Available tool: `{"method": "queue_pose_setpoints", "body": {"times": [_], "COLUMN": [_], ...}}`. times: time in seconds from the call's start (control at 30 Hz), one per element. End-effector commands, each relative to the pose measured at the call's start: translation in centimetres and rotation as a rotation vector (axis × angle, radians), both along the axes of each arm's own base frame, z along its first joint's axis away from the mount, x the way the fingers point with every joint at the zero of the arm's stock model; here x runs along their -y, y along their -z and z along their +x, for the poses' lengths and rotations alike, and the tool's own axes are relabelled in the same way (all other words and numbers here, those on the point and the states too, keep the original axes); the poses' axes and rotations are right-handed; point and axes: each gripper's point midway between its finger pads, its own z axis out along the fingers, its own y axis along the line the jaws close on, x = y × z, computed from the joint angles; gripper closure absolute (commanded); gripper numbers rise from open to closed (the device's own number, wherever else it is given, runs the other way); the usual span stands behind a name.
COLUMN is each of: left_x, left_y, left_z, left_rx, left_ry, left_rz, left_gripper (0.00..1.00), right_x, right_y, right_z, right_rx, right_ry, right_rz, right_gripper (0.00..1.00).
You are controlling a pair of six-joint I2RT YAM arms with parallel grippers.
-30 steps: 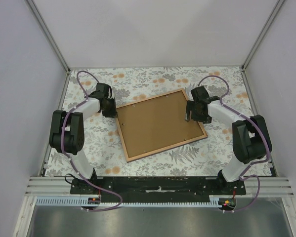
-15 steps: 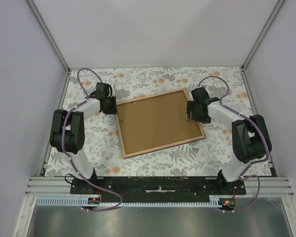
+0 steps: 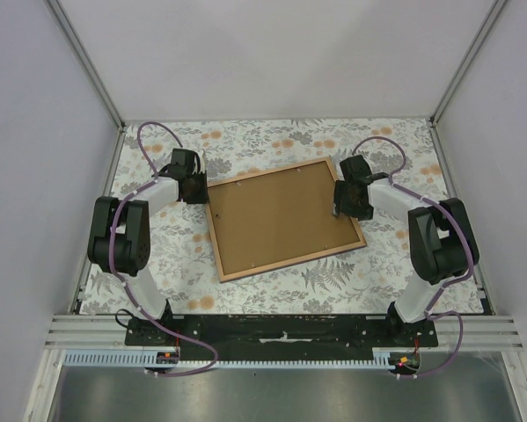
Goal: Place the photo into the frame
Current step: Press the fastener onto the backboard.
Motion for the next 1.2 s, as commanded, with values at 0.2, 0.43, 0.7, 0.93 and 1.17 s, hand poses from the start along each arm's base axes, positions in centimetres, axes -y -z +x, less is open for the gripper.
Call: {"method": "queue_pose_setpoints", "body": {"times": [0.2,0.43,0.7,0.93,1.17], "left_x": [0.4,1.6,2.2,0.9,-1.6], "left_y": [-1.7,-3.0,-4.5,-3.8,-4.2], "left_z": [0.4,0.1,0.0,-1.7,-5.2], "left_rx": [-0.018,-0.023,-0.003,-0.027,0.044], "left_ry": [-0.007,-0.034,-0.099,-0.273,-0.484], "left_rz": [-0.007,-0.094,-0.189,-0.216,-0.212], "left_gripper": [0.97,0.78,0.57,0.55,0.57], "right_x": [-0.4,-0.6,-0.9,-1.3,-2.8], "right_y": [-1.4,-0.9,-0.6,-0.8,-1.0], "right_z": [2.4,1.1,0.4,-0.2,-1.2], "right_rx": [0.076,0.069,0.066,0.073,0.078], "right_ry": [0.006,0.017,0.021,0.02,0.012], "right_rz": [0.029,0.06,0.09,0.121,0.217], "right_gripper": [0.35,0.36,0.36,0.36,0.37]}}
